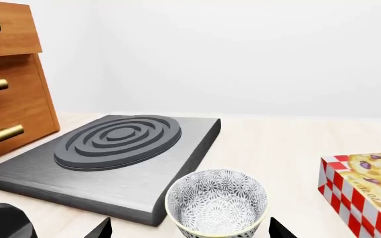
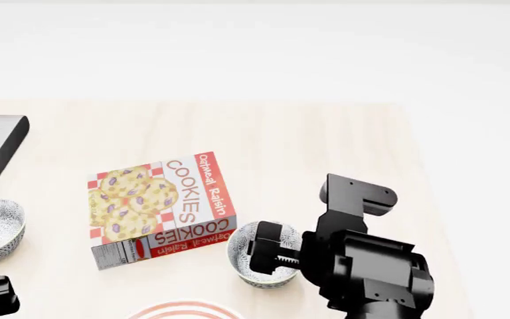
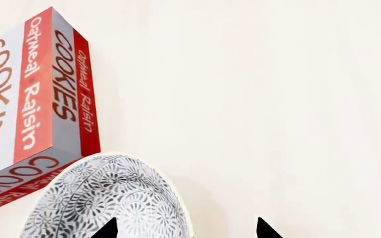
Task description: Pick the akita bowl next to the plate and place it on the plate.
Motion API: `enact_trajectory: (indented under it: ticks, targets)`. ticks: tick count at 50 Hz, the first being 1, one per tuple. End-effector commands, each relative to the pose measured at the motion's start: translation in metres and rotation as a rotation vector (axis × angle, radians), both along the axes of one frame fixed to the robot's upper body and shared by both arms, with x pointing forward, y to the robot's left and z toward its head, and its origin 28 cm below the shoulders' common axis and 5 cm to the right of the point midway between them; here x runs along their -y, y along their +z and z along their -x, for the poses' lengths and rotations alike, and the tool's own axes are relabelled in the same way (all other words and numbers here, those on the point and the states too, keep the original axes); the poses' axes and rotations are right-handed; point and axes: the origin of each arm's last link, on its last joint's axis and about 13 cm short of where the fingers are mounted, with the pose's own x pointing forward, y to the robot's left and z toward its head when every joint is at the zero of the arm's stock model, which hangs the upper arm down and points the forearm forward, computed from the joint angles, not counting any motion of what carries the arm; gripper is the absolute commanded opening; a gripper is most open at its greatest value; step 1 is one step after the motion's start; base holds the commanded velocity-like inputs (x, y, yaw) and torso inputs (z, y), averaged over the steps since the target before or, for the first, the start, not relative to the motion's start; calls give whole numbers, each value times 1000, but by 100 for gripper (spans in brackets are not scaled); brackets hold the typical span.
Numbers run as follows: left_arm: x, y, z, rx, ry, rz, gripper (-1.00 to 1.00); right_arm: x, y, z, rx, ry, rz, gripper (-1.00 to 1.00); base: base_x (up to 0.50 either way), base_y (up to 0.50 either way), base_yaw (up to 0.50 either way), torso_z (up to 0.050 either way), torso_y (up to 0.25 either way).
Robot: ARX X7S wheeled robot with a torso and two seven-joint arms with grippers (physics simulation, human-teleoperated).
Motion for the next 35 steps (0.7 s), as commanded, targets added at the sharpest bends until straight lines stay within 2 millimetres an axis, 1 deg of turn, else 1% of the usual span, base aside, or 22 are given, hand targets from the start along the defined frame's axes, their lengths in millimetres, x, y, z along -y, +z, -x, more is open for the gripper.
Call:
enact_trajectory:
  ticks: [1, 31, 32, 35]
  targets:
    - [0, 0, 0, 0, 1, -1, 100, 0, -2, 2, -20, 4, -8, 100, 0, 0, 0, 0, 0]
    - [0, 0, 0, 0, 0, -2, 100, -1, -5, 5, -48, 39, -10, 100, 0, 0, 0, 0, 0]
    - [0, 0, 0, 0, 0, -2, 100, -1, -6, 4, -38, 37, 3, -100, 0, 0, 0, 0, 0]
    - [0, 0, 0, 0, 0, -1, 100, -1, -5, 3, -24, 33, 11, -100, 0, 0, 0, 0, 0]
